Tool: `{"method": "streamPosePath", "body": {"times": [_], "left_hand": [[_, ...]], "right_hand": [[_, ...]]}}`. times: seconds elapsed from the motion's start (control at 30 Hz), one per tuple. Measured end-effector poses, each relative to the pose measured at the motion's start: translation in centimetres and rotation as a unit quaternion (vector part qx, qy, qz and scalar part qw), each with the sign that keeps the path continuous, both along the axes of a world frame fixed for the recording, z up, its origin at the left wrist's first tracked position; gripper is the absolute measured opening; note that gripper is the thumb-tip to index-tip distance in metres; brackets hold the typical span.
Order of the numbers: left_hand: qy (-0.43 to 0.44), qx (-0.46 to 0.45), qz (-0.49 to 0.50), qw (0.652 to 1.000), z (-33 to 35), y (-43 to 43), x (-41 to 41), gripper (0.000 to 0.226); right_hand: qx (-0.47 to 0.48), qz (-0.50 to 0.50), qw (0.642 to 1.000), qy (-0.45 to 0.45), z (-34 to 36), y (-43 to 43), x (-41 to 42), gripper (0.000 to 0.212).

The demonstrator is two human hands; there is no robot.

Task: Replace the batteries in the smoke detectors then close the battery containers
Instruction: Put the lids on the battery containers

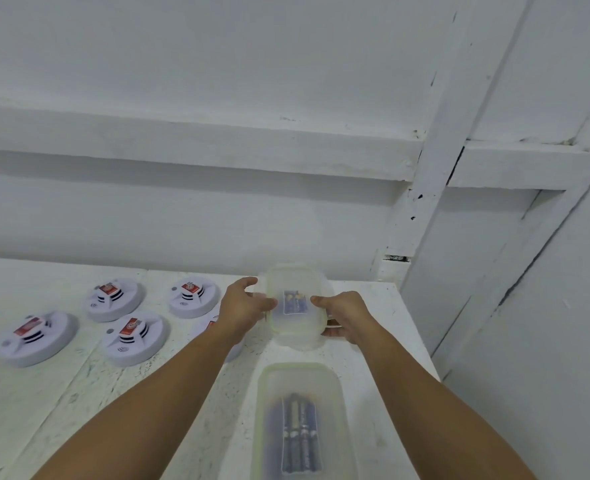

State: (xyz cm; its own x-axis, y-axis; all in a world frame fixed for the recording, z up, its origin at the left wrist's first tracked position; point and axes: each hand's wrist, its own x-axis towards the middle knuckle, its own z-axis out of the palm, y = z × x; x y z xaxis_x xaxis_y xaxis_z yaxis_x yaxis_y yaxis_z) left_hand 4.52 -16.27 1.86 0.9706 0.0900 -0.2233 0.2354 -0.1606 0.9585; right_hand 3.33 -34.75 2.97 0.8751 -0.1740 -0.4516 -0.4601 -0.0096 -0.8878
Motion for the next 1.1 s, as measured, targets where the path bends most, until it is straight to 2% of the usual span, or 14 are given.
{"method": "streamPosePath", "body": {"times": [0.17, 0.3, 0.37, 0.5, 0.6, 0.67, 0.73, 0.83, 0.97, 1.1], "left_hand": [[0.011, 0.003, 0.000, 1.000, 0.0, -0.1, 0.2, 0.072], [0.027, 0.004, 0.002, 1.000, 0.2, -0.2, 0.3, 0.072], [0.037, -0.005, 0.001, 0.999, 0.2, -0.1, 0.3, 0.072], [0.045, -0.009, 0.007, 0.999, 0.1, 0.1, 0.4, 0.072], [0.047, 0.025, 0.011, 0.999, -0.1, 0.1, 0.6, 0.065], [0.043, 0.074, 0.006, 0.996, -0.2, -0.1, 0.8, 0.057], [0.040, 0.111, -0.005, 0.993, -0.4, -0.3, 0.9, 0.044], [0.032, 0.127, -0.018, 0.991, -0.3, -0.6, 0.9, 0.020], [0.039, 0.126, -0.011, 0.991, -0.5, -0.8, 1.6, 0.010], [0.063, 0.083, -0.002, 0.995, -1.0, -0.6, 2.2, 0.011]], "right_hand": [[-0.005, -0.002, 1.000, -0.012, 0.0, 0.2, -0.2, 0.019], [-0.024, 0.003, 1.000, -0.014, 0.3, 0.2, -0.2, 0.052], [-0.043, 0.011, 0.999, -0.012, 0.5, 0.3, -0.2, 0.055], [-0.101, 0.017, 0.994, -0.032, 0.3, 0.6, -0.1, 0.049], [-0.218, 0.017, 0.974, -0.062, 0.2, 0.9, 0.1, 0.052], [-0.283, 0.040, 0.956, -0.074, 0.2, 1.1, 0.2, 0.033], [-0.309, 0.048, 0.947, -0.070, -0.2, 1.2, 0.7, 0.044], [-0.314, 0.049, 0.945, -0.071, -0.7, 1.3, 1.2, 0.047], [-0.299, 0.035, 0.950, -0.086, -1.6, 0.9, 1.5, 0.048], [-0.265, 0.032, 0.961, -0.077, -2.5, 0.5, 2.0, 0.034]]}}
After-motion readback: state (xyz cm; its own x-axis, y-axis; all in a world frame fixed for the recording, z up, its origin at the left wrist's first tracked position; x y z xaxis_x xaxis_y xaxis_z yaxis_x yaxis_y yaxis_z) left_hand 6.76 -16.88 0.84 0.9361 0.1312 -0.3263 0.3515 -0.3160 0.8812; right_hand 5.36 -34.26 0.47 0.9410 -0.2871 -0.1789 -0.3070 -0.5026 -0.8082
